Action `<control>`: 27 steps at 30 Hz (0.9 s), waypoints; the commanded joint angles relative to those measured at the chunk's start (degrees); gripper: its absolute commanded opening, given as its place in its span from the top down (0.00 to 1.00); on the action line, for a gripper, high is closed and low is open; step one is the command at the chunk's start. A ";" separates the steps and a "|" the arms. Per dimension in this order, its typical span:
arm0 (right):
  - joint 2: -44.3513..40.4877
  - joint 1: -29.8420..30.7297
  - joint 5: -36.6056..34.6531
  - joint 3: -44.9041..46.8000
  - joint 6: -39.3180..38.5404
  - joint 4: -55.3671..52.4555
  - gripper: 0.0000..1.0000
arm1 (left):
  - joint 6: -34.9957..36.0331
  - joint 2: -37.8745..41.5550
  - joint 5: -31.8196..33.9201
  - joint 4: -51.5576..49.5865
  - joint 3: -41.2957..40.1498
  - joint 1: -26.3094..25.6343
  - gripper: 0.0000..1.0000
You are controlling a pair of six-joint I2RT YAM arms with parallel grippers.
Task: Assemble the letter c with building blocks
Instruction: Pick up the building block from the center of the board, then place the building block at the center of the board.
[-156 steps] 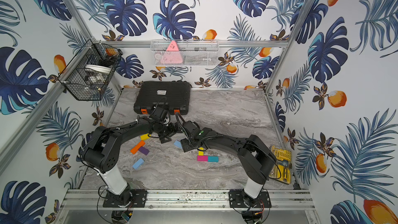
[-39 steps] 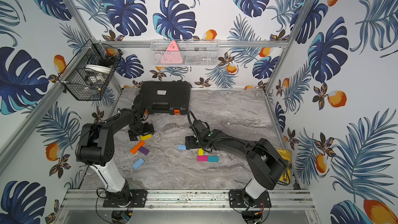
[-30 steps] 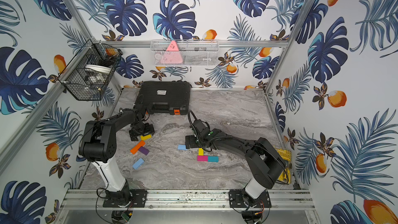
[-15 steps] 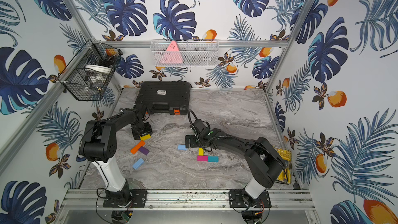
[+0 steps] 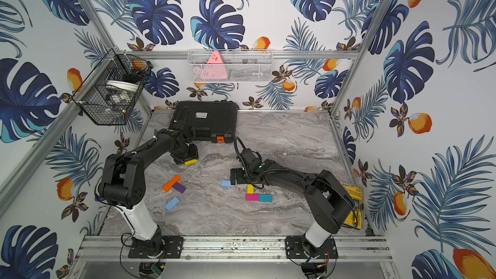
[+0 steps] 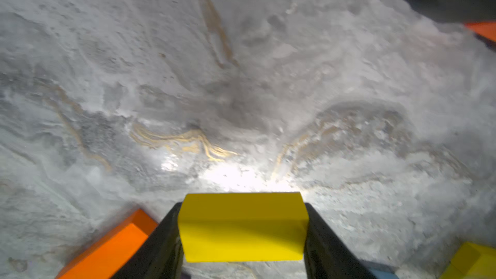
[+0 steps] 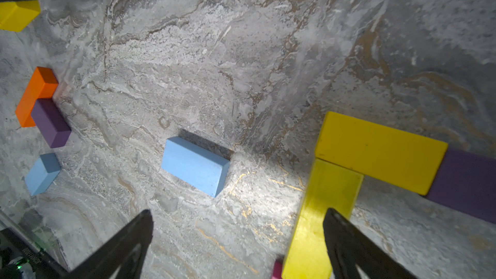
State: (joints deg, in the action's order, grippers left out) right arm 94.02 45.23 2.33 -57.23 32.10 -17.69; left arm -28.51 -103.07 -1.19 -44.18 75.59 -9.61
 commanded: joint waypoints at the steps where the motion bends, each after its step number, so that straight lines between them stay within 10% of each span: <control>1: -0.24 -0.06 0.75 -0.01 0.88 -0.94 0.00 | 1.94 2.26 0.05 -1.18 -1.45 -3.81 0.38; 27: -3.58 -0.04 0.86 3.60 2.93 -2.00 0.00 | -1.81 3.54 4.05 9.06 -14.79 -20.77 0.32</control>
State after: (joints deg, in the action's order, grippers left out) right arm 90.91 45.21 3.49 -53.69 34.09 -18.92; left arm -29.95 -99.11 1.69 -36.49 60.97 -30.35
